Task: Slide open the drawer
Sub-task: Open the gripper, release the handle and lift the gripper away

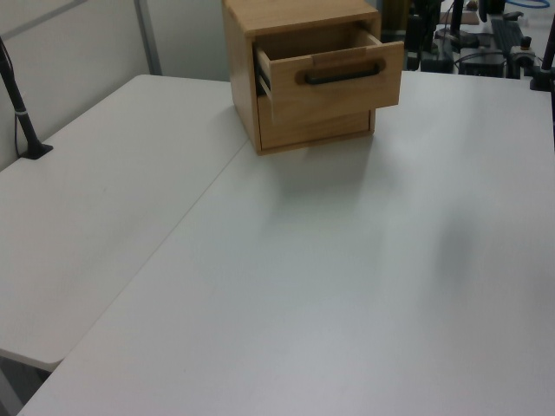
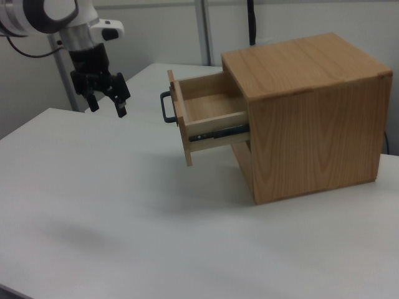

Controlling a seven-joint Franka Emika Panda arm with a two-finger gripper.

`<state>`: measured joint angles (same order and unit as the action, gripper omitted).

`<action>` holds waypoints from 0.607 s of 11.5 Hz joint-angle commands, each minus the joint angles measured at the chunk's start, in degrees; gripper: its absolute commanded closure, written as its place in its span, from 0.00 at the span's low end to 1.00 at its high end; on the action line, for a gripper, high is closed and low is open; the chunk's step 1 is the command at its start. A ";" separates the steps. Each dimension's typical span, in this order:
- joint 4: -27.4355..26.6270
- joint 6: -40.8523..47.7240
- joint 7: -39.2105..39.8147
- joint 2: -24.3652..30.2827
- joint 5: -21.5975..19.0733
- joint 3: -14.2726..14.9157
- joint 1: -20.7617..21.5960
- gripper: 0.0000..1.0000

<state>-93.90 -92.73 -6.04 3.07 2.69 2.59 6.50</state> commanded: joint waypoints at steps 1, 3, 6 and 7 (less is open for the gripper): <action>-1.46 0.70 -0.81 -0.43 -1.20 0.14 -0.87 0.00; -1.46 0.79 -0.72 -0.25 -1.20 0.22 -1.14 0.00; -1.38 0.44 -0.46 -0.52 -1.46 -2.13 -5.51 0.00; -1.38 0.53 -0.46 -0.34 -1.55 -5.72 -8.84 0.00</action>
<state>-95.04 -92.72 -6.09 2.16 2.67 2.10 3.70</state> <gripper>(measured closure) 0.000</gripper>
